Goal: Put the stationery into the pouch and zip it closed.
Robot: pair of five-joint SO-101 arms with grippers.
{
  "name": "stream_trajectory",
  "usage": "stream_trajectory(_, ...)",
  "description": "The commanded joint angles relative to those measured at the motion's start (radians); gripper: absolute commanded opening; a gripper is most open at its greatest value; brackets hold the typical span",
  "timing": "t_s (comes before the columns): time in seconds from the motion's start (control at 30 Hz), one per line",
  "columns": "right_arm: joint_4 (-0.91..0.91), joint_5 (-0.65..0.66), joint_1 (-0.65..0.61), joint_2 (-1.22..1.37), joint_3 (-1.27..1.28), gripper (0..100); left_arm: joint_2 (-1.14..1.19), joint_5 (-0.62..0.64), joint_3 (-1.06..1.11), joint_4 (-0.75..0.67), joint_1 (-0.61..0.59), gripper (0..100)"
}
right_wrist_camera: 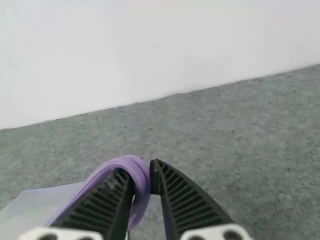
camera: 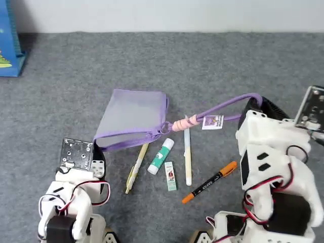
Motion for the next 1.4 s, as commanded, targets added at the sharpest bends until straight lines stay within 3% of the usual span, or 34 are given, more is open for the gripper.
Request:
stream_trajectory(0.0, 0.016, 0.006, -0.099, -0.019, -0.064, 0.7, -0.009, 0.006, -0.002, -0.025, 0.002, 1)
stream_trajectory(0.13, 0.028, 0.005, -0.268, -0.03, -0.071, 0.7, -0.006, 0.008, 0.036, -0.109, -0.003, 5)
stream_trajectory(0.4, 0.005, 0.006, -0.478, -0.139, -0.071, 0.7, -0.006, 0.084, 0.094, -0.118, 0.002, 18)
stream_trajectory(0.63, -0.004, 0.006, -0.503, -0.165, -0.098, 0.7, -0.006, 0.08, 0.104, -0.12, 0.009, 19)
stream_trajectory(0.87, 0.007, -0.002, -0.53, -0.157, -0.201, 0.7, -0.006, 0.078, 0.174, -0.138, 0.164, 19)
stream_trajectory(1.27, 0.05, 0.003, -0.57, -0.165, -0.224, 0.7, -0.006, 0.078, 0.272, -0.29, 0.167, 19)
stream_trajectory(1.37, 0.05, 0.005, -0.567, -0.165, -0.224, 0.7, -0.008, 0.077, 0.266, -0.29, 0.146, 13)
